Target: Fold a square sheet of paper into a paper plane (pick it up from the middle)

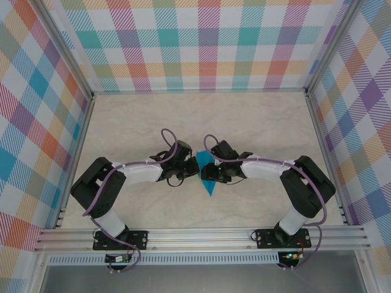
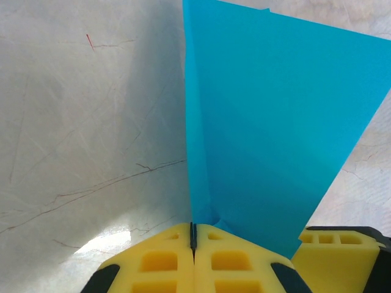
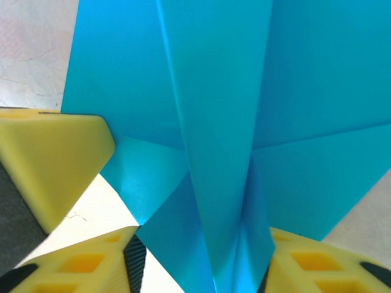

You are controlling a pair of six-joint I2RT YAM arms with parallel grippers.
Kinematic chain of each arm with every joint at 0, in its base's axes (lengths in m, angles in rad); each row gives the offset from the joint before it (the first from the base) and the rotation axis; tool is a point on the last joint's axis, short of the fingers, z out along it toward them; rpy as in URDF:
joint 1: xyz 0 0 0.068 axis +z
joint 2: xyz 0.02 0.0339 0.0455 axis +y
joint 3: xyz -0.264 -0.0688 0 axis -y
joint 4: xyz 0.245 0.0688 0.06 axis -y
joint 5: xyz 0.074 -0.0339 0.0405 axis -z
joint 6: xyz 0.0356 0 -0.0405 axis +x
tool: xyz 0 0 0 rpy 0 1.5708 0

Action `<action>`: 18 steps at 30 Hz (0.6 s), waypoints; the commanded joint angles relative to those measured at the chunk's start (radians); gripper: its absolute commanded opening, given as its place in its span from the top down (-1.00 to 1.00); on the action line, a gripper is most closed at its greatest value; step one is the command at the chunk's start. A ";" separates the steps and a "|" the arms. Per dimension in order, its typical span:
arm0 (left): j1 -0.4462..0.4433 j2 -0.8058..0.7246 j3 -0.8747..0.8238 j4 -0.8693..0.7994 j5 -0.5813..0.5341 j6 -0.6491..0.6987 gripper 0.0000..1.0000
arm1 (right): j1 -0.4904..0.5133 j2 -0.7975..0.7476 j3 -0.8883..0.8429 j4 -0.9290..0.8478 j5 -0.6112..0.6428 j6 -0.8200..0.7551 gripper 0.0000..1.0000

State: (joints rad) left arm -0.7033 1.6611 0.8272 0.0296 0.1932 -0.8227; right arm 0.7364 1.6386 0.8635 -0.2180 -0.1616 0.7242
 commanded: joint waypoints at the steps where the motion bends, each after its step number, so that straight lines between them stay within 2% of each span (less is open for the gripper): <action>1: 0.012 -0.002 0.009 0.001 0.011 -0.006 0.92 | 0.011 0.031 0.045 -0.050 0.054 0.012 0.09; 6: 0.020 -0.023 0.022 -0.035 0.000 -0.006 0.61 | 0.022 0.049 0.075 -0.089 0.101 0.018 0.25; 14: 0.072 -0.113 0.058 -0.192 -0.084 0.005 -0.24 | 0.032 0.073 0.115 -0.154 0.145 0.021 0.42; 18: 0.102 -0.152 0.072 -0.295 -0.157 0.012 -0.51 | 0.044 0.094 0.136 -0.181 0.170 0.030 0.44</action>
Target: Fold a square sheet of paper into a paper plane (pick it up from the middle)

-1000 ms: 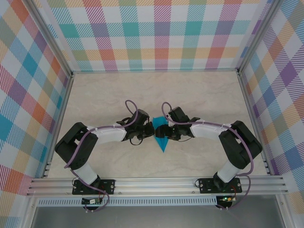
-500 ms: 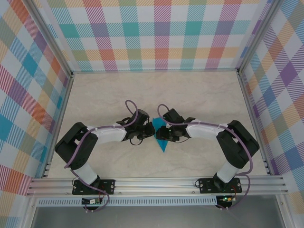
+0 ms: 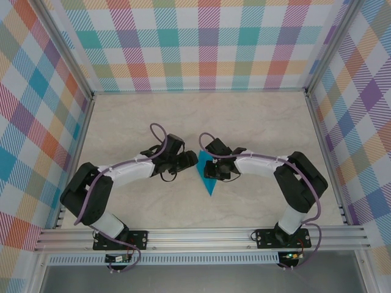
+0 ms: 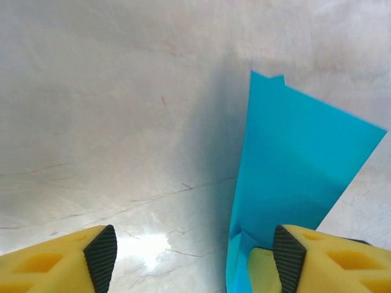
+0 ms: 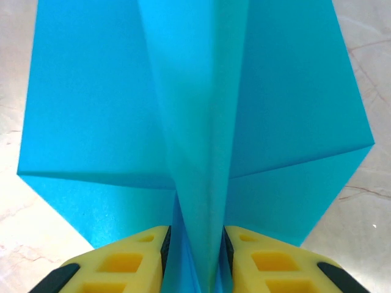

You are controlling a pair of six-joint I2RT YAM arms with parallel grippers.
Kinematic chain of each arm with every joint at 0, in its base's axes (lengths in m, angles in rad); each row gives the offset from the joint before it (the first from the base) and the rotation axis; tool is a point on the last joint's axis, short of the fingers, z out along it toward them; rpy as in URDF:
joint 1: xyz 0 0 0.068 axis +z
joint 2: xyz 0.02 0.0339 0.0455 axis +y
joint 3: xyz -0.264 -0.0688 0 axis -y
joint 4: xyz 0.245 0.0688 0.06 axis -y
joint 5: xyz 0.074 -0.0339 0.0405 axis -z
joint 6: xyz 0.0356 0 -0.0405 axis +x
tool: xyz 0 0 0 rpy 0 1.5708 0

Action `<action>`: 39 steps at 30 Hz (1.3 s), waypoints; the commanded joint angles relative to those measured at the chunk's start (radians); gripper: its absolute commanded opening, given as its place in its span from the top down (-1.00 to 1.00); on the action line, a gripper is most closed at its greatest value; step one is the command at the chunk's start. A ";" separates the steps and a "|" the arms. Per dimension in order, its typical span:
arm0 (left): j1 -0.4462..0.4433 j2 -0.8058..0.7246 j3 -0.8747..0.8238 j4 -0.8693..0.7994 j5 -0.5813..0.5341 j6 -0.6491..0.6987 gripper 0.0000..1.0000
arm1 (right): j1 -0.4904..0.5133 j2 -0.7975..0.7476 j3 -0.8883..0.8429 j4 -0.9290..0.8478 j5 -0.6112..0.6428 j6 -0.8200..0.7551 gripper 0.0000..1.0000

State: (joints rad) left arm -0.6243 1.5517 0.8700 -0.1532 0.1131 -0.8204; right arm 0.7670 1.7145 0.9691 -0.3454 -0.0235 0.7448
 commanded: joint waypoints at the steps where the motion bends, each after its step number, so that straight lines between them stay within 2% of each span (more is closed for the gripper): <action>1: 0.029 -0.052 0.029 -0.133 -0.094 0.010 -0.55 | 0.017 0.023 0.037 -0.062 0.038 0.012 0.45; 9: 0.055 -0.093 0.045 -0.251 -0.189 0.043 -0.83 | 0.020 -0.015 0.110 -0.209 0.163 0.010 0.75; 11: 0.057 -0.089 0.050 -0.266 -0.203 0.047 -0.99 | 0.020 -0.040 0.133 -0.261 0.206 0.007 0.81; 16: 0.058 -0.065 0.064 -0.291 -0.215 0.053 -1.00 | 0.020 -0.062 0.181 -0.354 0.286 -0.009 0.85; 23: 0.058 -0.026 0.073 -0.305 -0.208 0.059 -1.00 | 0.020 0.052 0.227 -0.363 0.230 -0.063 0.82; 34: 0.058 -0.013 0.070 -0.293 -0.184 0.070 -1.00 | 0.020 0.177 0.271 -0.385 0.219 -0.030 0.65; 39: 0.059 -0.016 0.082 -0.312 -0.197 0.073 -1.00 | 0.018 0.187 0.280 -0.393 0.228 -0.006 0.80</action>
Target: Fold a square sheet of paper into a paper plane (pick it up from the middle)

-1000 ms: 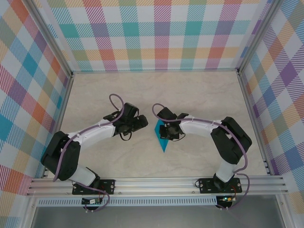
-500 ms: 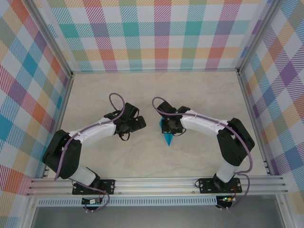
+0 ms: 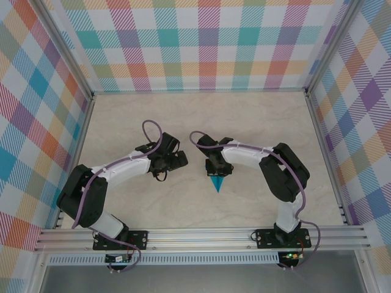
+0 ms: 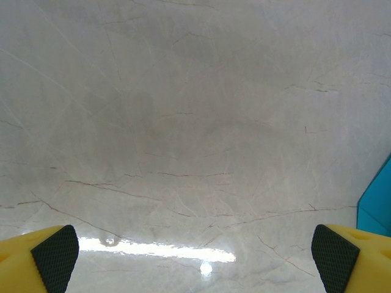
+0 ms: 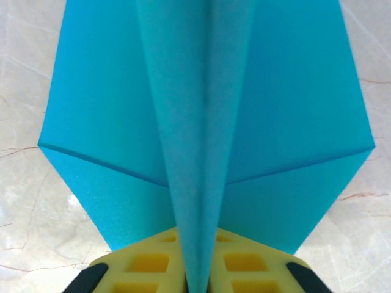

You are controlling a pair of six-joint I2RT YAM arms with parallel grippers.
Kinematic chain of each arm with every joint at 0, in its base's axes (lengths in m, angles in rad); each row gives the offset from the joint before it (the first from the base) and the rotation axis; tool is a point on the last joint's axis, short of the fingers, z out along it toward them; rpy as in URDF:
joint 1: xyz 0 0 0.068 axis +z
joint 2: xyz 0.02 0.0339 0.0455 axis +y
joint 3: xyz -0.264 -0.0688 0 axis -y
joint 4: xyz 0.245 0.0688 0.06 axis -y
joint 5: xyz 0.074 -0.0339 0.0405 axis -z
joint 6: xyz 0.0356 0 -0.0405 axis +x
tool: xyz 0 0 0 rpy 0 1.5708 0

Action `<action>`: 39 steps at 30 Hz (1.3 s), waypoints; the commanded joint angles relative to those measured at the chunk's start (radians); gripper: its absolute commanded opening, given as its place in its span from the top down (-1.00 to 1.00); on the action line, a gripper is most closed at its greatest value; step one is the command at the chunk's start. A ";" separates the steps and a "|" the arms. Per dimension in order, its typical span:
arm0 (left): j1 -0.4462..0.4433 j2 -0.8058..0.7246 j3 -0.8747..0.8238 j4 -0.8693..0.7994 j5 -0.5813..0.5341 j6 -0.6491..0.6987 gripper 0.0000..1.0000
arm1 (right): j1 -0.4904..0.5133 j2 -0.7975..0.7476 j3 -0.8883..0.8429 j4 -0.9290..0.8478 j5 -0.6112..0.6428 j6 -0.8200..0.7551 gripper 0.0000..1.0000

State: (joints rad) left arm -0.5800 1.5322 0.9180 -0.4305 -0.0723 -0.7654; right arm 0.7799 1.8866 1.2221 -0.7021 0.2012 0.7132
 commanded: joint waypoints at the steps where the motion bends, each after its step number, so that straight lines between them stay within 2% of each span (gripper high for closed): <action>1: 0.015 0.003 0.037 -0.037 -0.013 0.020 -1.00 | 0.005 0.014 0.033 -0.039 0.007 0.025 0.84; 8: 0.025 -0.018 0.055 -0.077 -0.040 0.033 -1.00 | -0.046 0.049 0.180 -0.062 0.031 -0.044 0.89; 17: 0.041 -0.059 0.057 -0.114 -0.059 0.054 -1.00 | -0.146 0.278 0.509 -0.103 0.004 -0.202 0.86; 22: 0.041 -0.055 0.065 -0.114 -0.045 0.061 -1.00 | -0.178 0.375 0.647 -0.158 -0.030 -0.237 0.84; 28: 0.042 -0.050 0.092 -0.125 -0.035 0.095 -1.00 | -0.188 0.429 0.687 -0.194 -0.049 -0.230 0.72; 32: 0.042 -0.042 0.125 -0.144 -0.058 0.111 -1.00 | -0.187 0.444 0.672 -0.196 -0.053 -0.201 0.73; 37: 0.043 -0.022 0.186 -0.177 -0.092 0.139 -1.00 | -0.188 0.427 0.694 -0.210 -0.057 -0.183 0.72; 39: 0.048 -0.020 0.227 -0.204 -0.126 0.152 -1.00 | -0.188 0.389 0.710 -0.220 -0.060 -0.176 0.64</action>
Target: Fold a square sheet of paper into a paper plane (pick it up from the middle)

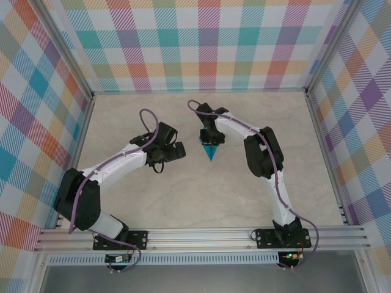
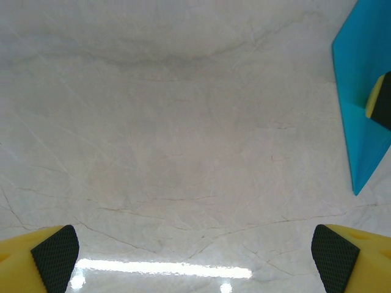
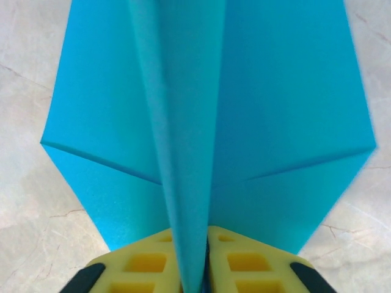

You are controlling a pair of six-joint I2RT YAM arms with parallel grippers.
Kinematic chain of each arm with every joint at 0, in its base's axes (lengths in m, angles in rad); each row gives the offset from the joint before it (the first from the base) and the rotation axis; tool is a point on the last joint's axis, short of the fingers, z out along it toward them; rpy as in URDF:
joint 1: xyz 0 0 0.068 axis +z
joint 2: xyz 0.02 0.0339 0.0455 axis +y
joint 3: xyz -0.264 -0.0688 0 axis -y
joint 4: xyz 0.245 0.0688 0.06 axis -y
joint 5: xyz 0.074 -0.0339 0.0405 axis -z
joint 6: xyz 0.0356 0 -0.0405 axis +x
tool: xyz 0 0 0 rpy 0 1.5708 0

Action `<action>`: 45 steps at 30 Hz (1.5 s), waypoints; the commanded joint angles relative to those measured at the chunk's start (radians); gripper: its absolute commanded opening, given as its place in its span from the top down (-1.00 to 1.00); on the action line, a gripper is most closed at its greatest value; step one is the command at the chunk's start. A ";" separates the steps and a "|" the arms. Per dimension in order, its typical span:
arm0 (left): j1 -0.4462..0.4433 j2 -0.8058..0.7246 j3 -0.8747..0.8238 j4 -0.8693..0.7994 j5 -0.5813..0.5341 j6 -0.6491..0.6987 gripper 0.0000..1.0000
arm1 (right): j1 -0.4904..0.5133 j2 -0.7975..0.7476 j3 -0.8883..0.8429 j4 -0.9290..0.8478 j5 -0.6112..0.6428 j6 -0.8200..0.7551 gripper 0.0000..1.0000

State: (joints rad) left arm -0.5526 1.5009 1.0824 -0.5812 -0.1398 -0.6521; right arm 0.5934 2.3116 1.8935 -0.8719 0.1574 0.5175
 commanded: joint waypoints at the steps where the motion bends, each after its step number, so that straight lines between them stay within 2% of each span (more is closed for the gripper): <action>1: 0.023 0.010 0.081 -0.066 -0.079 0.045 -1.00 | -0.001 -0.058 0.045 -0.056 -0.015 0.023 0.59; 4: 0.035 -0.002 0.147 -0.109 -0.171 0.063 -1.00 | -0.001 -0.159 0.049 -0.065 -0.012 0.032 0.37; 8: 0.069 -0.028 0.204 -0.135 -0.279 0.104 -1.00 | -0.004 -0.330 0.004 -0.053 0.056 0.039 -0.05; 13: 0.134 -0.093 0.161 -0.079 -0.386 0.188 -0.99 | -0.027 -0.574 -0.189 0.025 0.277 0.028 -0.52; 16: 0.191 -0.167 0.049 0.029 -0.410 0.218 -1.00 | -0.059 -0.727 -0.376 0.136 0.440 -0.015 -0.97; 21: 0.266 -0.239 -0.121 0.162 -0.542 0.231 -1.00 | -0.170 -0.931 -0.702 0.347 0.569 -0.088 -1.00; 24: 0.304 -0.237 -0.191 0.198 -0.616 0.207 -1.00 | -0.264 -1.015 -0.883 0.464 0.582 -0.116 -1.00; 28: 0.340 -0.216 -0.260 0.291 -0.537 0.279 -1.00 | -0.349 -1.110 -1.134 0.710 0.580 -0.193 -1.00; 30: 0.342 -0.210 -0.319 0.411 -0.530 0.340 -1.00 | -0.373 -1.149 -1.252 0.854 0.579 -0.236 -1.00; 33: 0.355 -0.211 -0.412 0.582 -0.508 0.403 -1.00 | -0.395 -1.164 -1.346 0.971 0.558 -0.291 -0.99; 35: 0.369 -0.204 -0.469 0.706 -0.467 0.441 -1.00 | -0.407 -1.155 -1.387 1.057 0.503 -0.332 -1.00; 40: 0.406 -0.150 -0.593 1.047 -0.286 0.553 -1.00 | -0.439 -1.096 -1.475 1.321 0.332 -0.448 -0.99; 45: 0.435 -0.095 -0.646 1.207 -0.118 0.645 -1.00 | -0.513 -1.029 -1.502 1.471 0.157 -0.488 -1.00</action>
State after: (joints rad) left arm -0.1425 1.3914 0.4599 0.4072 -0.3927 -0.0933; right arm 0.1192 1.2591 0.4030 0.4026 0.4595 0.0875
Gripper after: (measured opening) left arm 0.997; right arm 0.997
